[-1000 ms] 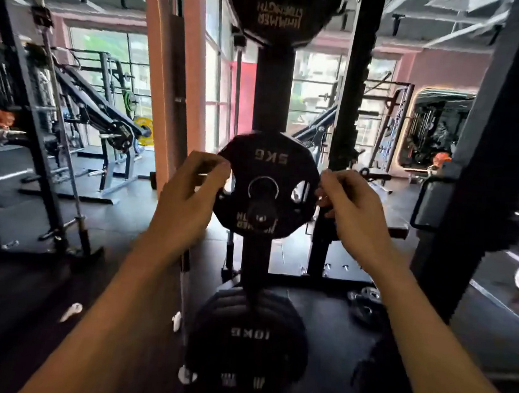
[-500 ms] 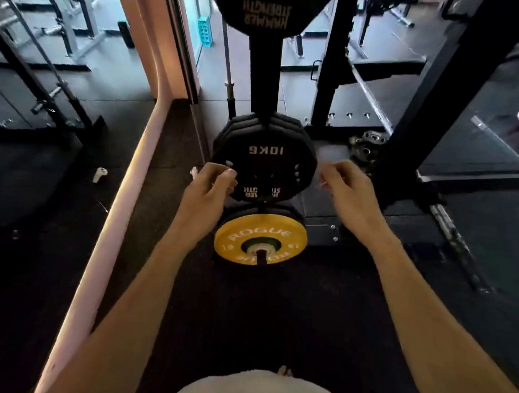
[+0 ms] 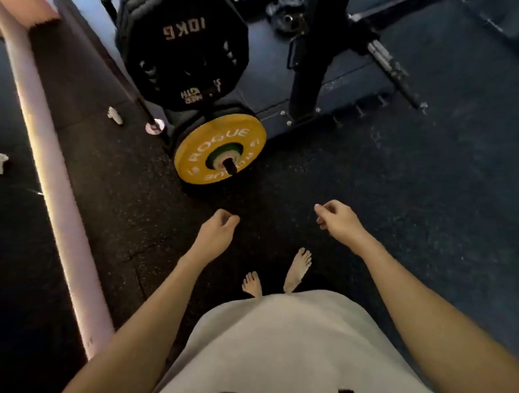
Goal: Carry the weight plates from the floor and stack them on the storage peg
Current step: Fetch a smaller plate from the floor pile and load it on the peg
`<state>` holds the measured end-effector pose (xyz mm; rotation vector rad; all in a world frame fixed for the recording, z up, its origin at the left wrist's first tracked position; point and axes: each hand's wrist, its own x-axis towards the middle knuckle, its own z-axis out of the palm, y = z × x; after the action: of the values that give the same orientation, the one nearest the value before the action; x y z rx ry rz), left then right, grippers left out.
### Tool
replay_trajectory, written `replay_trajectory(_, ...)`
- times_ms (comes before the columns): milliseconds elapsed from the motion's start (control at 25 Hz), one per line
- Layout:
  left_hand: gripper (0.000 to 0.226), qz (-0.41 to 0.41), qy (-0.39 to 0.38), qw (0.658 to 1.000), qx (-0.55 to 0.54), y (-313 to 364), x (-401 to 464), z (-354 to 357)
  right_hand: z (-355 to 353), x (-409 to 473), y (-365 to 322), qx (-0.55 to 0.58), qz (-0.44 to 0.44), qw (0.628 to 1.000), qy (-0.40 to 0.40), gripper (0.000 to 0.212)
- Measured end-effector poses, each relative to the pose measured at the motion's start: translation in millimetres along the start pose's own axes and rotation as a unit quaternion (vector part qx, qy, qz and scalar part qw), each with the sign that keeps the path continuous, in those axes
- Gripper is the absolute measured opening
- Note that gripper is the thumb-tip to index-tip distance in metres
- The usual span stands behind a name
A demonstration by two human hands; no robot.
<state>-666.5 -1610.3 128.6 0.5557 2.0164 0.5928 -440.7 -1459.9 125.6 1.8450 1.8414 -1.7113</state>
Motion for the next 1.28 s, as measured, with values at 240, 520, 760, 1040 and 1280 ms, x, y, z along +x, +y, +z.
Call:
replay_trajectory(240,0.029,0.024,-0.184,0.954,0.233,-13,-8,82,-7,-59,166,0.095,0.200,0.973,0.067,0.024)
replay_trajectory(520,0.031,0.067,-0.302,0.845,0.437,39,-9,214,-44,-136,320,0.219,0.311,0.916,0.131,0.023)
replay_trajectory(760,0.031,0.077,-0.302,0.810,0.497,101,-24,364,-135,-183,422,0.301,0.348,0.865,0.201,0.021)
replay_trajectory(1040,0.024,0.164,-0.288,0.802,0.496,177,-31,491,-248,-170,480,0.333,0.325,0.867,0.177,0.017)
replay_trajectory(1280,0.026,0.147,-0.276,0.800,0.513,266,23,593,-373,-112,514,0.348,0.334,0.859,0.174,0.020)
